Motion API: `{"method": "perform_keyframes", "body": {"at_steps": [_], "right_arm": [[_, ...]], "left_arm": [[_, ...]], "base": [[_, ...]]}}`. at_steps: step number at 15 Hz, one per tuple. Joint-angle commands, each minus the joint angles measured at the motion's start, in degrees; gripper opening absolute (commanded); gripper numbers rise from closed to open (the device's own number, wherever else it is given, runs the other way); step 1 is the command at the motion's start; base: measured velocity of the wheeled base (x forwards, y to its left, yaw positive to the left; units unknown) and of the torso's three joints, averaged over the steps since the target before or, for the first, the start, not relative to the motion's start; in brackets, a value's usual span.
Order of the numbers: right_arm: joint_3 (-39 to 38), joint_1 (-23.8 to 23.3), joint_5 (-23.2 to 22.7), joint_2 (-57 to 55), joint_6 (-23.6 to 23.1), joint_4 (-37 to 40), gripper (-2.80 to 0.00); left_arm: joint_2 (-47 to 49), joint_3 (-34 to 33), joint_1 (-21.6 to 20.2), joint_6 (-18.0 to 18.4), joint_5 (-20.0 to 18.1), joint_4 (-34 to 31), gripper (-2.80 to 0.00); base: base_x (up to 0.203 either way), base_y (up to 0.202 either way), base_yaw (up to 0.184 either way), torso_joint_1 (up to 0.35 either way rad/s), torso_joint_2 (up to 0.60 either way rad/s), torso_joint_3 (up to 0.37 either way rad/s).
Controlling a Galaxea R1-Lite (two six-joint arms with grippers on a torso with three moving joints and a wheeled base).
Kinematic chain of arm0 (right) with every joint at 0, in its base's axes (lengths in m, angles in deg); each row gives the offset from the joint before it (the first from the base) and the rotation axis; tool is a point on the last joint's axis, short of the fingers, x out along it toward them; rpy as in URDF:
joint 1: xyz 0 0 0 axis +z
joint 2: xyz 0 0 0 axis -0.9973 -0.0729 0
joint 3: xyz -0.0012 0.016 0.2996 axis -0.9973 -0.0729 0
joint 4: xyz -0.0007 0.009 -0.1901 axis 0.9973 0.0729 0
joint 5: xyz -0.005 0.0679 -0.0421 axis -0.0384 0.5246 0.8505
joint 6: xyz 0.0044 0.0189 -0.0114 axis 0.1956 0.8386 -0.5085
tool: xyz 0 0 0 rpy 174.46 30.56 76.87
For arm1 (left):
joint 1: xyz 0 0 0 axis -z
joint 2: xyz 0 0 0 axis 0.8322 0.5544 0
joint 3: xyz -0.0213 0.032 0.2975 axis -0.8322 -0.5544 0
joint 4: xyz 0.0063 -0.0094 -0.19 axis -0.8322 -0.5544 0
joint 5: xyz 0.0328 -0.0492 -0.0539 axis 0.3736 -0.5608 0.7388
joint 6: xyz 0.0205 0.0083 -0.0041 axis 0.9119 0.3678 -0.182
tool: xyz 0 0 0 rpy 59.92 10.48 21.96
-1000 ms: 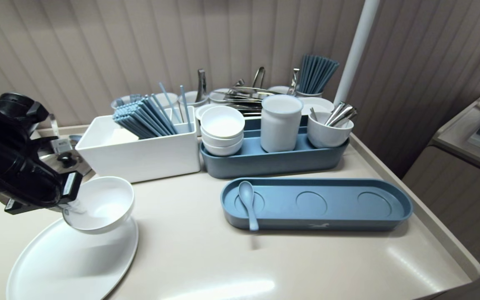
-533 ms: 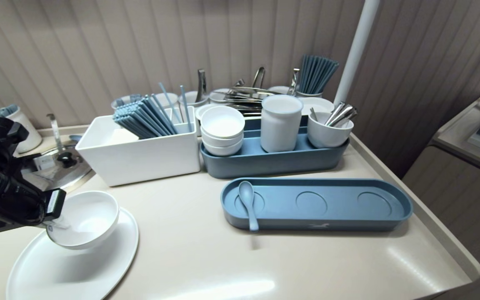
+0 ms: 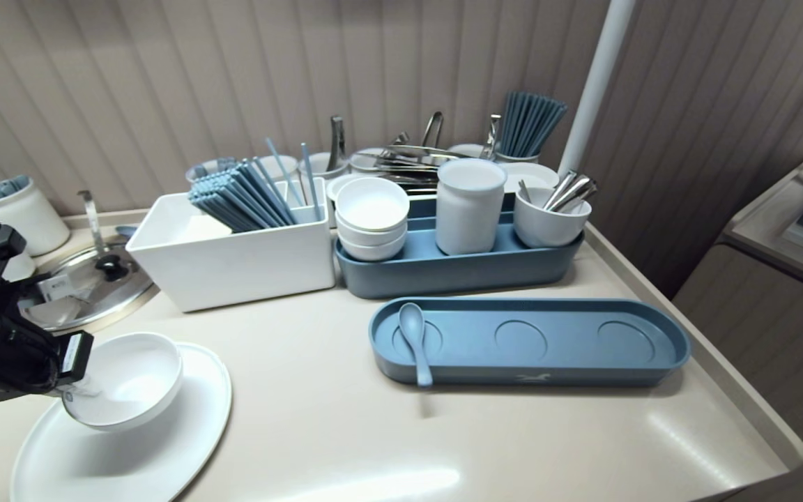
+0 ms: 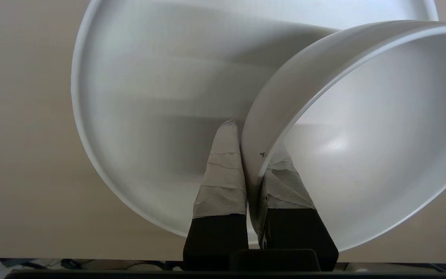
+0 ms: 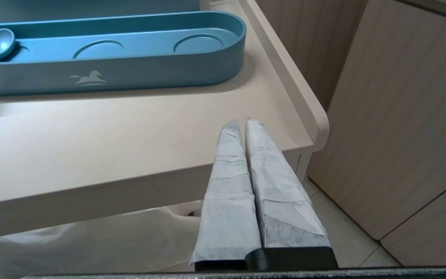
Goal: Pick the bowl and place it on the plate
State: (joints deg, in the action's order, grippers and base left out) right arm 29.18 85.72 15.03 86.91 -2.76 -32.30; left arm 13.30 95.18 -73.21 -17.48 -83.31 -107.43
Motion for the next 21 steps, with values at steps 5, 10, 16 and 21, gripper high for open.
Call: {"method": "perform_keyframes", "body": {"at_steps": [5, 10, 16, 21], "right_arm": [[0.03, 0.01, -0.01, 0.00, 0.00, -0.02, -2.80], [-0.01, 0.01, -0.01, 0.02, 0.00, -0.04, -2.80], [-0.02, 0.01, -0.01, -0.06, 0.00, -0.04, -2.80], [0.04, 0.01, -0.01, -0.01, 0.00, -0.04, -2.80]], "left_arm": [[2.29, -0.07, -2.11, 1.21, -0.17, 1.21, -2.80], [3.46, -2.14, -4.37, 2.85, -0.17, 2.79, -2.80], [4.87, -2.39, -8.20, 4.62, -1.51, 3.72, -2.80], [6.18, -2.47, -9.58, 5.09, -2.28, 3.72, -2.80]], "base": [[0.000, 0.000, 0.000, 0.000, 0.00, 0.000], [0.000, 0.000, 0.000, 0.000, 0.00, 0.000], [0.000, 0.000, 0.000, 0.000, 0.00, 0.000], [0.000, 0.000, 0.000, 0.000, 0.00, 0.000]]}}
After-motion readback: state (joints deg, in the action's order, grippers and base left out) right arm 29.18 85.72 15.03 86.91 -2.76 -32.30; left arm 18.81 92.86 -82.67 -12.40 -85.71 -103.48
